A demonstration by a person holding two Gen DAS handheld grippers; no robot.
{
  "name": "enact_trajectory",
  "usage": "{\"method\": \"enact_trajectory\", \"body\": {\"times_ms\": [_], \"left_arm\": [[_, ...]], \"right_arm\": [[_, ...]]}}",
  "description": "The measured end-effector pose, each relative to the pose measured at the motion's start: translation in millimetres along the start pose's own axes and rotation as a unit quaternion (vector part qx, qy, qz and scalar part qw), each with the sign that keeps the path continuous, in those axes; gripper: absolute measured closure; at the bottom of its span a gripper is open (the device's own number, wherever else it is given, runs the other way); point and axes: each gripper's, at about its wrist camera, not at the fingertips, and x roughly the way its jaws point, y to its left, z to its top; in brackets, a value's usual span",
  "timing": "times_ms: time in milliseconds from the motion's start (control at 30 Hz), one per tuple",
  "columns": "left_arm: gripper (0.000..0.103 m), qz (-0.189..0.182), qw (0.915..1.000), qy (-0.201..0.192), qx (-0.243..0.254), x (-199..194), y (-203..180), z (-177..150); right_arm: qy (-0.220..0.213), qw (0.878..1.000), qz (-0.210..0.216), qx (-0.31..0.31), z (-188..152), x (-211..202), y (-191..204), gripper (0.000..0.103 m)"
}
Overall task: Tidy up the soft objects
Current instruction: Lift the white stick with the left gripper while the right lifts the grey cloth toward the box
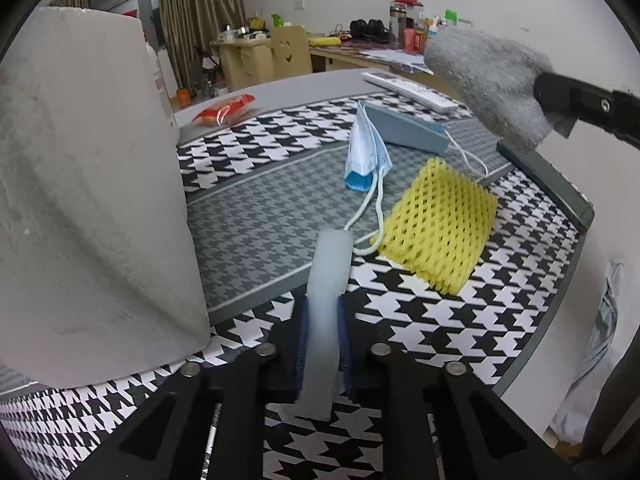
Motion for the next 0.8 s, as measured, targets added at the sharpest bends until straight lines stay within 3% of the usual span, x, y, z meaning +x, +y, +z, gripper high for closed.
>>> {"method": "enact_trajectory", "body": {"times_ms": [800], "left_arm": [[0.092, -0.014, 0.9911, -0.132, 0.014, -86, -5, 39]], "right_arm": [[-0.046, 0.999, -0.001, -0.007, 13, -23, 5, 0.090]]}}
